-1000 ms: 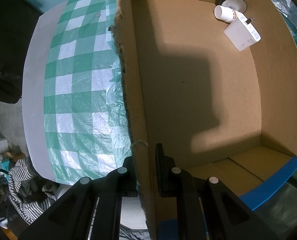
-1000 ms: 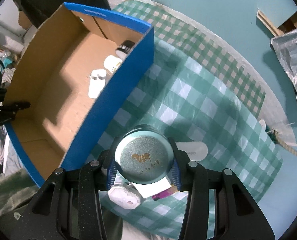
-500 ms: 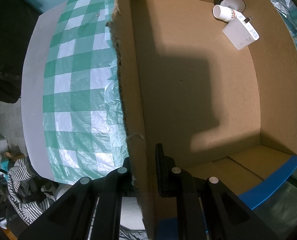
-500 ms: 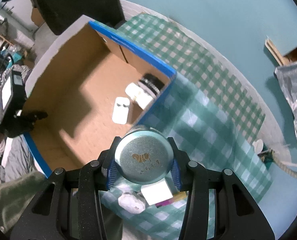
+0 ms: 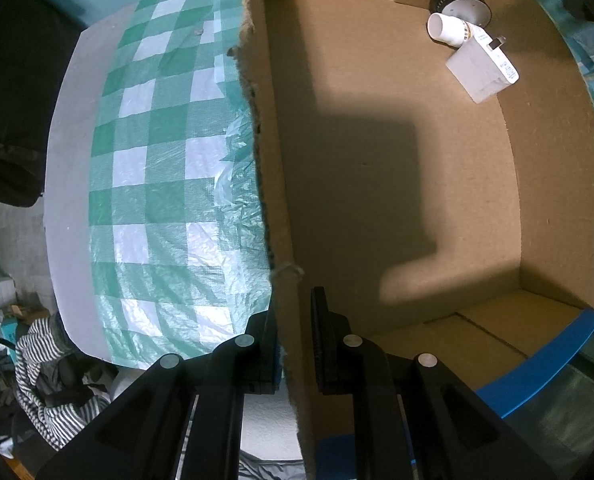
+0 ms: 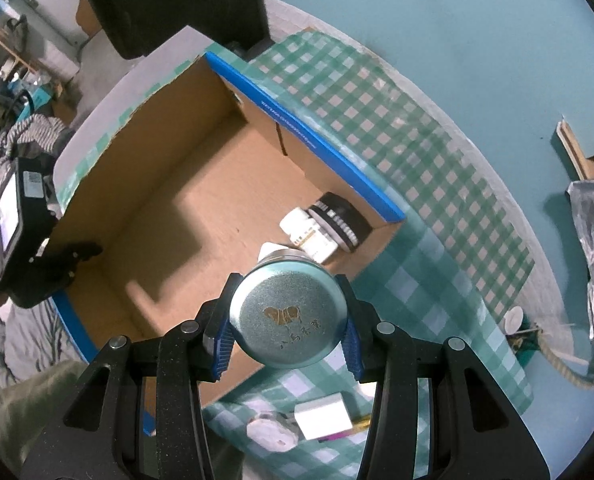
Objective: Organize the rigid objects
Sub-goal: 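Carry the teal canister into the box and open the right gripper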
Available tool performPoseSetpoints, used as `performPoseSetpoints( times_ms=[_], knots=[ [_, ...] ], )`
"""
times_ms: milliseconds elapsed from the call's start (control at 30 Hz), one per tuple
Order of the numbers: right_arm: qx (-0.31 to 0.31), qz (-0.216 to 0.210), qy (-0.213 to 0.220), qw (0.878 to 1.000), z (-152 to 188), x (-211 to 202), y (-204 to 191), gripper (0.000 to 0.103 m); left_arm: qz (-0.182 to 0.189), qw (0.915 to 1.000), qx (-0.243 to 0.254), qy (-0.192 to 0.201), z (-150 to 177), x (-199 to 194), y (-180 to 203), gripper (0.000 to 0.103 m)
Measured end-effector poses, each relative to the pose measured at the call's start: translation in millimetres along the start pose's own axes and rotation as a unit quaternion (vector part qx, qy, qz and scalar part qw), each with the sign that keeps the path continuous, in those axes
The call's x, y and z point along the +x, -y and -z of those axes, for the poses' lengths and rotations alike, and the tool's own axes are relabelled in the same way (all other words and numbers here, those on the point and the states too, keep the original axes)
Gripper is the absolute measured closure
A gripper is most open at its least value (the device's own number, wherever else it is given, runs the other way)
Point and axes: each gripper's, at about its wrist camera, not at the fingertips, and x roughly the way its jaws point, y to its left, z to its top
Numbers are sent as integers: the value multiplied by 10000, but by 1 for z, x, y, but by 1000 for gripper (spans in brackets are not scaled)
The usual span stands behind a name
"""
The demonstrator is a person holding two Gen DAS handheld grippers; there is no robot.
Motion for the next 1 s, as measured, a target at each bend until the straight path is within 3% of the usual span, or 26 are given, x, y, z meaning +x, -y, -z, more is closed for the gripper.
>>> performPoseSetpoints(
  times_ms=[400,833,1000],
  knots=[
    [-13,-54,-83,9999,-23,29,-13,59,34,10000,20,9,1,-1,-2,91],
    [259,-31,-159,9995,-26,50,-6,58,37,10000,5,15,2,0,-5,91],
    [275,-21,-135,9995,-27,46,-5,51,29,10000,20,7,0,-1,-4,91]
  ],
)
